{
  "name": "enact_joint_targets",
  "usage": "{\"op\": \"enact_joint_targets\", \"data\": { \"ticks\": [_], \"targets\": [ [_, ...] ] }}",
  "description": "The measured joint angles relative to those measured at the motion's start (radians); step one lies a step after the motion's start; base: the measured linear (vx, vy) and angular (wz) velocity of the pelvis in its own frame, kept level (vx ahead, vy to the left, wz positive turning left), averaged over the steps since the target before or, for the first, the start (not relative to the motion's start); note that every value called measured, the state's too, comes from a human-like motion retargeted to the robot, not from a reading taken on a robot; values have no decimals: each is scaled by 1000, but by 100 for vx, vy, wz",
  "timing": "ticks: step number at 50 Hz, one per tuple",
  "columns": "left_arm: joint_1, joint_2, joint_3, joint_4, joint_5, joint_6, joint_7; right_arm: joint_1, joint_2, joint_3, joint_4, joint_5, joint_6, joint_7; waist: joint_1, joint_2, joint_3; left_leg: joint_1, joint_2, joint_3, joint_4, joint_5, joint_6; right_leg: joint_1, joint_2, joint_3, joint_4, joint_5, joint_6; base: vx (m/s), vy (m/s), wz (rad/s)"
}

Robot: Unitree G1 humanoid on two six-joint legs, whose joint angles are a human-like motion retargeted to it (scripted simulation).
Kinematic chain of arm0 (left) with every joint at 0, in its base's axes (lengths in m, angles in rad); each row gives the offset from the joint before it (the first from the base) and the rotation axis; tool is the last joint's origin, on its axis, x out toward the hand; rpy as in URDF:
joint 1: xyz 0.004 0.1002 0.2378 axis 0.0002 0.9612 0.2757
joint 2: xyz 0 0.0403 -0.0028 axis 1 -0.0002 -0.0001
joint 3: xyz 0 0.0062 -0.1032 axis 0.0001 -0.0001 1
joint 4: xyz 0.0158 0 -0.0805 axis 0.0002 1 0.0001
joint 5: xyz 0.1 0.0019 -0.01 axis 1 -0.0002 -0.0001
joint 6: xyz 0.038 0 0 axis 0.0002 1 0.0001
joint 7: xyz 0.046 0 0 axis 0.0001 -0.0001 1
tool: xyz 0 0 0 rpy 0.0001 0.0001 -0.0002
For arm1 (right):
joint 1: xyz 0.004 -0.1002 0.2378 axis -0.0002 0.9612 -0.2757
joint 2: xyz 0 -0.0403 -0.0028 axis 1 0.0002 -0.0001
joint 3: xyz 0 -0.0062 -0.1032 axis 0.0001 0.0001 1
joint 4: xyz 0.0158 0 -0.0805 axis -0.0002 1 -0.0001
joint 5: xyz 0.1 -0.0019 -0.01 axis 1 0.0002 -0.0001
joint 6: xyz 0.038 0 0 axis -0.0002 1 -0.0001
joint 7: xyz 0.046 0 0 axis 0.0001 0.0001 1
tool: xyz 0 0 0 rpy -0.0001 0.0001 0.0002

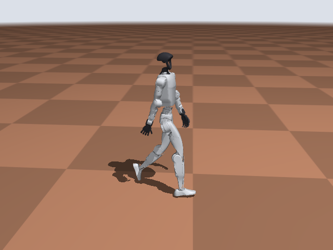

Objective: Walk run

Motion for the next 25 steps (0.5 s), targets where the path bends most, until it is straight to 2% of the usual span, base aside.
{"op": "enact_joint_targets", "data": {
  "ticks": [2,3,5,8,11,13,15,17,19,20,22,23,25],
  "targets": [
    [62,-6,2,119,-25,46,2,-81,-35,-25,-6,50,-16,25,7,30,28,-118,52,70,303,69,-39,72,65,-61,30,-54,-86,106,-39,6],
    [91,-9,12,168,-11,63,-12,-123,-45,-43,-25,74,-10,40,11,13,26,-169,46,97,362,69,-11,109,26,-133,23,-66,-104,111,-42,38],
    [162,-24,15,223,34,99,-28,-200,-56,-84,-80,115,-15,50,15,-42,14,-275,52,223,399,-24,137,168,-6,-108,-8,-82,-134,116,-39,64],
    [281,-63,34,238,133,136,26,-300,-62,-115,-182,175,-93,30,96,-81,29,-444,80,364,426,-209,258,260,25,-58,-70,-76,-165,100,-26,-28],
    [401,-90,45,238,233,141,70,-369,-94,-74,-282,272,-196,33,230,-143,42,-600,-1,406,287,-346,311,354,2,-81,-140,-69,-177,81,-15,-96],
    [470,-91,42,238,274,158,66,-404,-130,-41,-344,329,-244,52,295,-156,51,-675,-5,428,128,-415,363,411,21,-97,-171,-87,-188,106,-15,-23],
    [531,-81,44,238,297,184,57,-435,-176,-28,-394,353,-272,70,351,-154,55,-723,30,503,-57,-455,432,467,51,-144,-195,-115,-202,132,-6,13],
    [579,-68,51,238,291,223,52,-460,-222,-38,-417,338,-296,71,393,-157,55,-748,48,607,-231,-525,460,515,79,-157,-202,-139,-210,127,-1,32],
    [617,-59,67,238,246,271,46,-481,-252,-38,-415,310,-314,48,403,-165,49,-769,16,622,-357,-610,462,556,102,-182,-200,-135,-210,108,-12,58],
    [631,-57,80,238,214,297,44,-491,-261,-32,-408,295,-320,31,395,-168,44,-773,5,628,-403,-641,474,574,114,-203,-196,-120,-207,113,-16,49],
    [645,-66,120,238,136,328,36,-501,-262,-9,-376,268,-311,-1,408,-193,36,-756,39,676,-383,-646,474,605,116,-200,-163,-27,-168,130,-18,-33],
    [644,-74,145,238,95,331,33,-503,-252,1,-358,253,-300,-12,436,-213,34,-746,77,701,-332,-639,474,617,104,-198,-138,51,-140,133,-17,-124],
    [639,-99,204,238,26,306,44,-491,-222,17,-324,221,-286,-14,493,-240,26,-681,144,864,-279,-567,474,643,62,-182,-66,267,-45,152,1,-120]
  ]
}}
